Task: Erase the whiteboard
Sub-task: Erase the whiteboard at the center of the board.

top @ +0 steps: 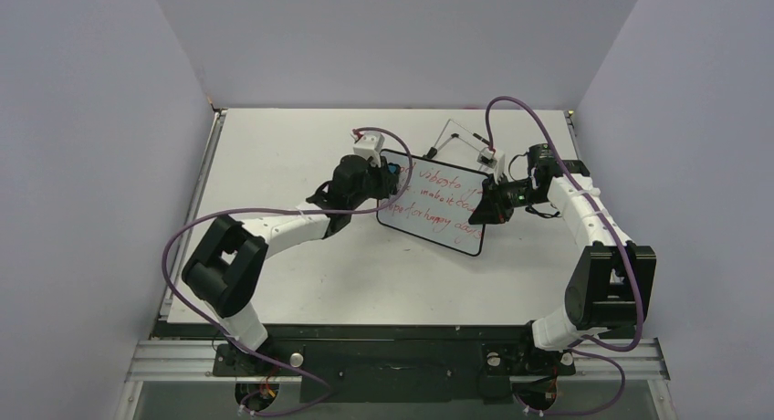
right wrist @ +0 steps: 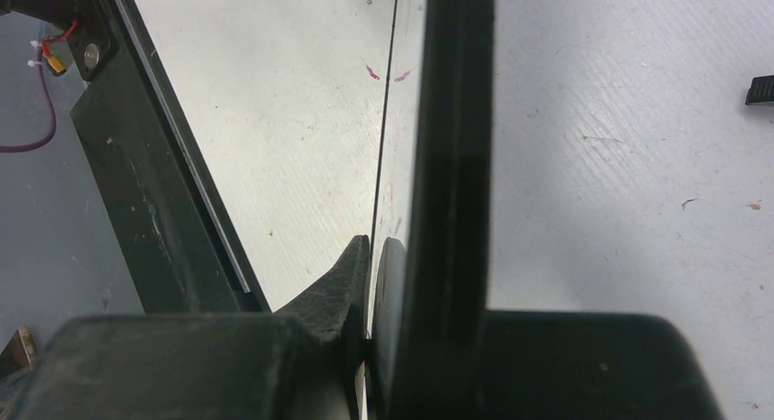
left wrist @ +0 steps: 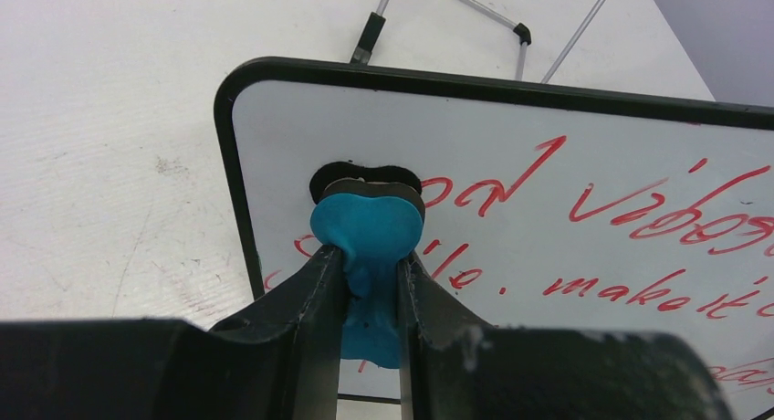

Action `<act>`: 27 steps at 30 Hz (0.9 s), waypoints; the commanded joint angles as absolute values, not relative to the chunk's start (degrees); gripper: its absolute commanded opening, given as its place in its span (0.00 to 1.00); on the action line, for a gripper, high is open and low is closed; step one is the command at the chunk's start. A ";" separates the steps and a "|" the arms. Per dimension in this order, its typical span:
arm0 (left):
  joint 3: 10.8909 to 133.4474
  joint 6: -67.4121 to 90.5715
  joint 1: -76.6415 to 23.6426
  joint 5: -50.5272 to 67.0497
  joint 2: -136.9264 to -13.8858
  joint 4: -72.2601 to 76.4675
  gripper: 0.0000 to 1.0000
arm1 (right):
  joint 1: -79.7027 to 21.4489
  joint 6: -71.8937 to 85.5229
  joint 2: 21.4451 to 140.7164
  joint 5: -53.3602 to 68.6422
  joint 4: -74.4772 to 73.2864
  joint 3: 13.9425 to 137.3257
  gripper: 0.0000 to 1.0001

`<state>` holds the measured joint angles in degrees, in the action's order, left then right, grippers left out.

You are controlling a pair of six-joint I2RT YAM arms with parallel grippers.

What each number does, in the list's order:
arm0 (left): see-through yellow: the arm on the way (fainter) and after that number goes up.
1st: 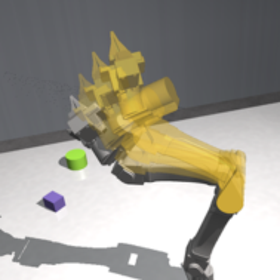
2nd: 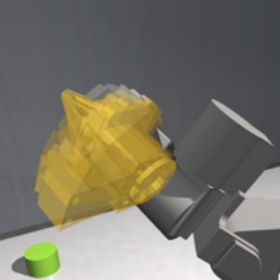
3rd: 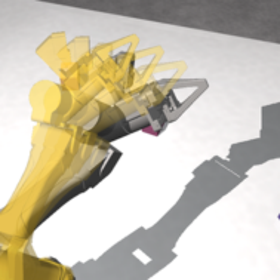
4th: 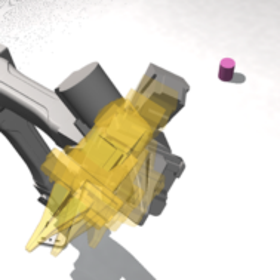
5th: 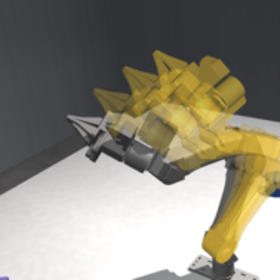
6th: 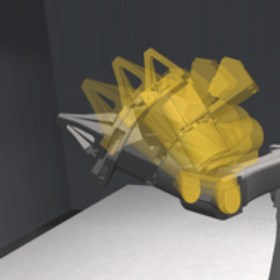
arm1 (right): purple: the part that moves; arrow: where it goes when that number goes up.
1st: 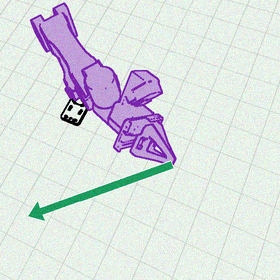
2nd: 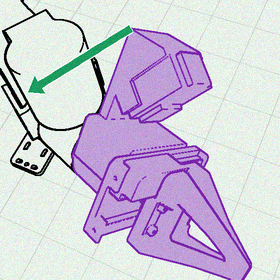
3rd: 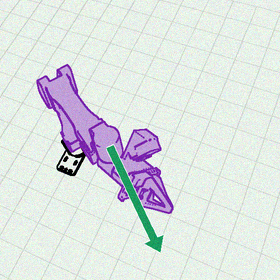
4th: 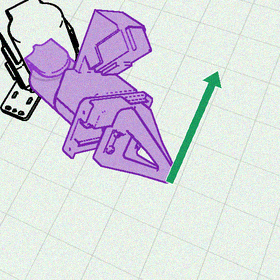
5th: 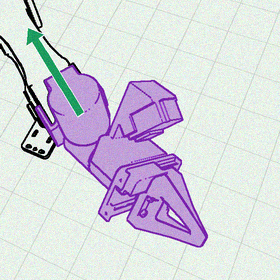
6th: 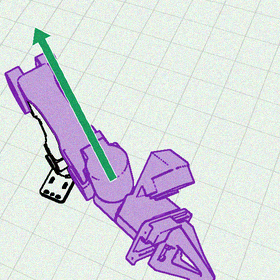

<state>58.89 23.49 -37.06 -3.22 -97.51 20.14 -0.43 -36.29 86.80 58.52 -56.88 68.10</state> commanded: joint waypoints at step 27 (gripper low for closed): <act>58.07 23.71 -40.64 -5.72 -98.46 19.77 0.00 | -2.64 -42.54 87.00 58.62 -62.37 68.77 0.00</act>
<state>60.14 23.35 -37.26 -4.78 -97.67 18.98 -0.43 -36.62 86.80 58.65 -57.12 68.14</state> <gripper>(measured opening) 0.185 0.045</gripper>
